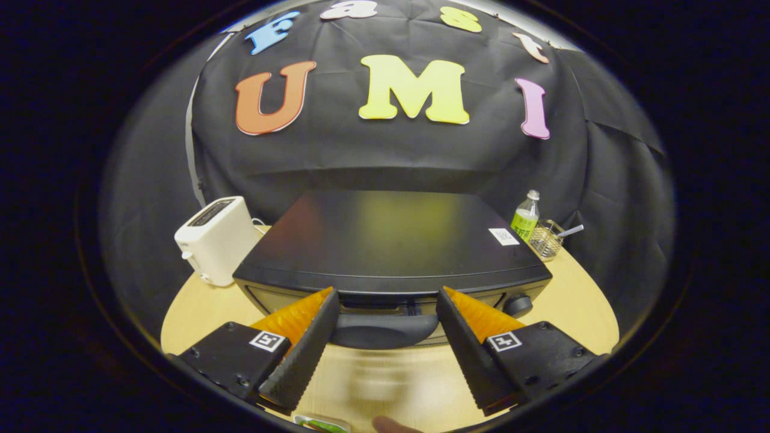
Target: Open the toaster oven, put the food inside, and close the toaster oven door.
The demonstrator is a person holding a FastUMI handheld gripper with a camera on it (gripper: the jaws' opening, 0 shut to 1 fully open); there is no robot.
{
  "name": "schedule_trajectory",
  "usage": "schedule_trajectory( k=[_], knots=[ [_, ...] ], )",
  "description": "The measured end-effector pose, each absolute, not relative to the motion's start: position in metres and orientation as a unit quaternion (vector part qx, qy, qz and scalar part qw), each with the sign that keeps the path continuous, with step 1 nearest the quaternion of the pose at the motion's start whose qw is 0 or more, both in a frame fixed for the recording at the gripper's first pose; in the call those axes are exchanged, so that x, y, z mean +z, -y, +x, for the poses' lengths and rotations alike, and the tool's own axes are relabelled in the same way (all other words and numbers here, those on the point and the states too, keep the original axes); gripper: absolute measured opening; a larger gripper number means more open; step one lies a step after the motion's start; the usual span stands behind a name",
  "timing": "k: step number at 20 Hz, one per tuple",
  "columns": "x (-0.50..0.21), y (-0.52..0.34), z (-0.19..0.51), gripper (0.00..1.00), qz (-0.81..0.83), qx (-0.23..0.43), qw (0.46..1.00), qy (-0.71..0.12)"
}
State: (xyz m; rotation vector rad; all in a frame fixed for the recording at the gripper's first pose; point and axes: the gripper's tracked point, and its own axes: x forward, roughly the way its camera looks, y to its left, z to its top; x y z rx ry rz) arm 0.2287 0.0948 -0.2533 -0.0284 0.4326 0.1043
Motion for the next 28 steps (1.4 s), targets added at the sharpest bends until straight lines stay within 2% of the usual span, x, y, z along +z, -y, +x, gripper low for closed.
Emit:
schedule_trajectory(
  k=[7,16,21,24,28],
  knots=[
    [-0.259,-0.093,0.212,1.00,-0.015,0.079,0.968,-0.238],
    [-0.288,-0.085,0.163,1.00,-0.042,0.064,0.959,-0.272],
    [-0.316,-0.080,0.136,1.00,-0.040,0.070,0.948,-0.308],
    [-0.349,-0.076,0.121,0.98,-0.021,0.069,0.929,-0.362],
    [-0.365,-0.057,0.125,0.96,-0.005,0.038,0.922,-0.385]
  ],
)
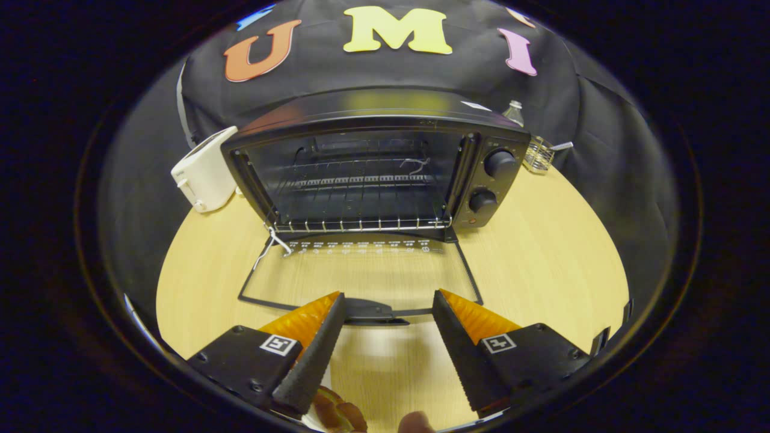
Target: Open the toaster oven, put the food inside, and close the toaster oven door.
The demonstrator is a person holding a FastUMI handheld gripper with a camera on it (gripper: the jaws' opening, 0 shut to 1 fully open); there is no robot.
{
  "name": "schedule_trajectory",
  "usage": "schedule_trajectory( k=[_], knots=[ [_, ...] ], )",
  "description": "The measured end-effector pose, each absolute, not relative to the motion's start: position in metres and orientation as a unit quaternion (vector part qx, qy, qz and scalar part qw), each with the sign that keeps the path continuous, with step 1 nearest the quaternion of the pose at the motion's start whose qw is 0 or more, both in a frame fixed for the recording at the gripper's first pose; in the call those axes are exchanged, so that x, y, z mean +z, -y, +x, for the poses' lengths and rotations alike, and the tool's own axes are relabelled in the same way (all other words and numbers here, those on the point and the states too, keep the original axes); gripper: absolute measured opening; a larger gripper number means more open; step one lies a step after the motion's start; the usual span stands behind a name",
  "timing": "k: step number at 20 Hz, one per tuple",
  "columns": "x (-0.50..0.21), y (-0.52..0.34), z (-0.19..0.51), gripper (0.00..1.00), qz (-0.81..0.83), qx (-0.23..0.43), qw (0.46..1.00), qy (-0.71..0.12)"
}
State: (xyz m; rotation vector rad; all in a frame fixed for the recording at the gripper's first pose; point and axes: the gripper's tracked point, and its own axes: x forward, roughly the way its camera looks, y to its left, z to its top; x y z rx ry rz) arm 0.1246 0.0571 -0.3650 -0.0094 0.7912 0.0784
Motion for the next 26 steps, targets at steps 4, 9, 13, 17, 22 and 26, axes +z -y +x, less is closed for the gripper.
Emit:
schedule_trajectory(
  k=[4,9,13,17,22,26],
  knots=[
    [-0.374,-0.056,0.122,0.96,-0.012,0.036,0.914,-0.405],
    [-0.352,-0.065,0.113,0.97,-0.038,0.055,0.917,-0.394],
    [-0.330,-0.068,0.092,1.00,-0.037,0.081,0.921,-0.380],
    [-0.297,-0.072,0.063,1.00,-0.005,0.115,0.923,-0.367],
    [-0.266,-0.077,0.018,0.99,0.048,0.176,0.905,-0.384],
    [-0.277,-0.074,-0.017,0.99,0.056,0.213,0.875,-0.430]
  ],
)
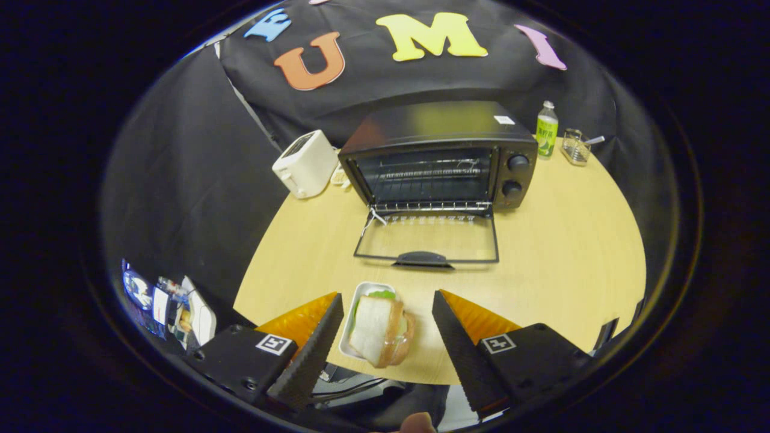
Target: Open the toaster oven, put the food inside, and close the toaster oven door.
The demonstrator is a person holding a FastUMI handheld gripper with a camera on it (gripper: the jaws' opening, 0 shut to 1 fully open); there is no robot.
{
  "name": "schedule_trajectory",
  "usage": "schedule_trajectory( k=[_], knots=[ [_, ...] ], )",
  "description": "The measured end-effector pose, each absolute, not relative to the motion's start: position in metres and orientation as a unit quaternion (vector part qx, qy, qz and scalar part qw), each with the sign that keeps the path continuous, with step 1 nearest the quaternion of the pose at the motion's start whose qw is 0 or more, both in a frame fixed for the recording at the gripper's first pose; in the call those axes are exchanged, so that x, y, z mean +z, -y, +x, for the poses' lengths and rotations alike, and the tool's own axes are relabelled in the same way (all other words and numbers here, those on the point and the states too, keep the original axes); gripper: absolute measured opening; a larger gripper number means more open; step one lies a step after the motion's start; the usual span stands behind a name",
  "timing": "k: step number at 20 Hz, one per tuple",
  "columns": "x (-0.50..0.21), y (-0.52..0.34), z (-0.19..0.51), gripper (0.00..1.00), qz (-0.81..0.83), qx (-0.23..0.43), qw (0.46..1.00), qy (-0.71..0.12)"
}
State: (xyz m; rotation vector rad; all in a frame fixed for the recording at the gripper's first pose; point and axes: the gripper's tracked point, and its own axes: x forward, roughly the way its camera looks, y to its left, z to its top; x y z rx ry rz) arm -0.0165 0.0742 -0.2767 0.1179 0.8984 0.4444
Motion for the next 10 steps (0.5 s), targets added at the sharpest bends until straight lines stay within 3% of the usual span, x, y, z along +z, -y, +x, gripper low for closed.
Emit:
schedule_trajectory(
  k=[10],
  knots=[
    [-0.350,-0.076,-0.049,0.99,0.104,0.225,0.813,-0.528]
  ],
)
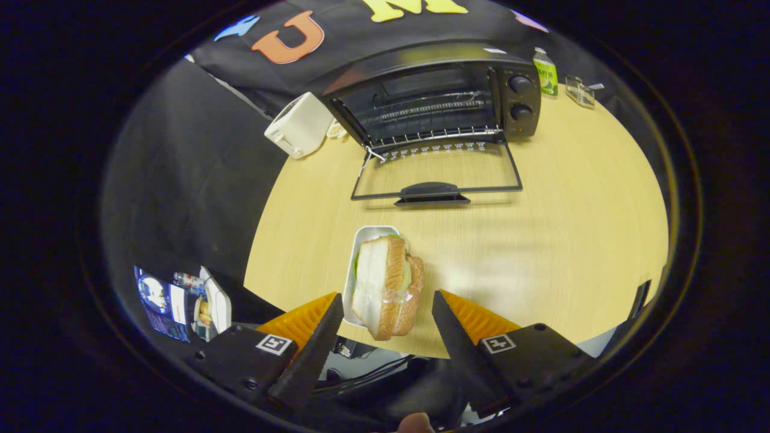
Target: Open the toaster oven, put the food inside, and close the toaster oven door.
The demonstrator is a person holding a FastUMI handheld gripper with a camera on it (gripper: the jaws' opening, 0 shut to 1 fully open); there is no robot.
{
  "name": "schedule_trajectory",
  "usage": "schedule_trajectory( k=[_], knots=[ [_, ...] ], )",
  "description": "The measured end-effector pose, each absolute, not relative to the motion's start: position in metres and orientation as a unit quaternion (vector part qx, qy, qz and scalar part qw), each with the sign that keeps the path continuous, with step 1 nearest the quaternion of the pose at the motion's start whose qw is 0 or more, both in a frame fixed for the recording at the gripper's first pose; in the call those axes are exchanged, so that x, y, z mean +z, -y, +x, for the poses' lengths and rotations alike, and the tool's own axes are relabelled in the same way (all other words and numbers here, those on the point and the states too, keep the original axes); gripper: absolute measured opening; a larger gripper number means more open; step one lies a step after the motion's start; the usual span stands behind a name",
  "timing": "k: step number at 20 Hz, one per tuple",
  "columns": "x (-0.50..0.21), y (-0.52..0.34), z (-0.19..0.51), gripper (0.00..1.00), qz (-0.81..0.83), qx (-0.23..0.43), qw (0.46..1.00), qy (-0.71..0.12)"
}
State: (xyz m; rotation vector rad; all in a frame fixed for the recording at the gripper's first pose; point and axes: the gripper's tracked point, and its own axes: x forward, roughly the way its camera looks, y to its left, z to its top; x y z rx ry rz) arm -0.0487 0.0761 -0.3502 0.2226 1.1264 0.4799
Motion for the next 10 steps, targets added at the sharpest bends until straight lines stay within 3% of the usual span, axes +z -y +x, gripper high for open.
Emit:
schedule_trajectory(
  k=[7,10],
  knots=[
    [-0.380,-0.090,-0.041,1.00,0.199,0.241,0.756,-0.575],
    [-0.383,-0.094,-0.035,0.95,0.248,0.244,0.726,-0.593]
  ],
)
